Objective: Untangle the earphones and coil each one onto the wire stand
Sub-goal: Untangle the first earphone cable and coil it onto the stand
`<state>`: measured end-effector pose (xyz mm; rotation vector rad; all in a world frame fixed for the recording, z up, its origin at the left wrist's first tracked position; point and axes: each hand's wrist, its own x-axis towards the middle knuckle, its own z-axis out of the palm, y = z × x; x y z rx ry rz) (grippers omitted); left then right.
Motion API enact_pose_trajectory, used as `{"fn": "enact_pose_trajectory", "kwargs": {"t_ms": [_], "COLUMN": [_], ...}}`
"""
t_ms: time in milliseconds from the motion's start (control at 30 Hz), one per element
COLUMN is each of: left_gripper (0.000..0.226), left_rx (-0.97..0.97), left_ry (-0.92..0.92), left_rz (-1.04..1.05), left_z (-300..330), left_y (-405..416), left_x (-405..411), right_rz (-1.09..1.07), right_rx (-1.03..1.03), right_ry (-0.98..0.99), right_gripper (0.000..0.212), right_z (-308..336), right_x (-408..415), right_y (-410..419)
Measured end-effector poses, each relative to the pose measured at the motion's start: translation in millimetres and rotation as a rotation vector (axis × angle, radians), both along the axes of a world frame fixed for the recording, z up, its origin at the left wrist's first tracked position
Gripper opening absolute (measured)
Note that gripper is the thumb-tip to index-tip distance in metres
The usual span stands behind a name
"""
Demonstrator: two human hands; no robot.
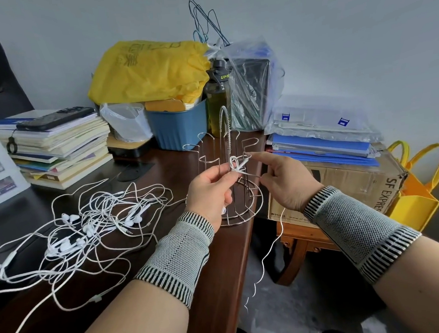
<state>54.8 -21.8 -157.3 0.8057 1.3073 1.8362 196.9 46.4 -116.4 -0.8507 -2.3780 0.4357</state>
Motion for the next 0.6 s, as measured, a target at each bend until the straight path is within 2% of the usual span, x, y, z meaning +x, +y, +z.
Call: {"fn": "enact_pose_trajectory", "kwargs": {"t_ms": [200,300,400,500,600], "left_gripper": [0.002,0.01,0.019,0.019,0.011], "left_rx": [-0.016,-0.021,-0.022,-0.027,-0.019], "left_ry": [0.019,0.028,0.008,0.008,0.027], "left_rz": [0.066,0.099,0.082,0.061,0.064], "left_z": [2,3,4,4,3], "left_y": [1,2,1,0,0], "left_x": [5,4,2,-2,-4], "right_rz": [-0.006,-0.01,0.01,0.062,-0.003], "right_rx": [-0.009,-0.076,-0.354,-0.709,-0.861], "right_ry": [-0.016,0.029,0.159,0.242,0.263], "right_gripper": [0.05,0.039,0.008,0.01,0.01], "right_z": [-5,-10,-15,-17,-13], "right_x": [0,2,12,25,33], "right_y": [1,4,12,23,30]}}
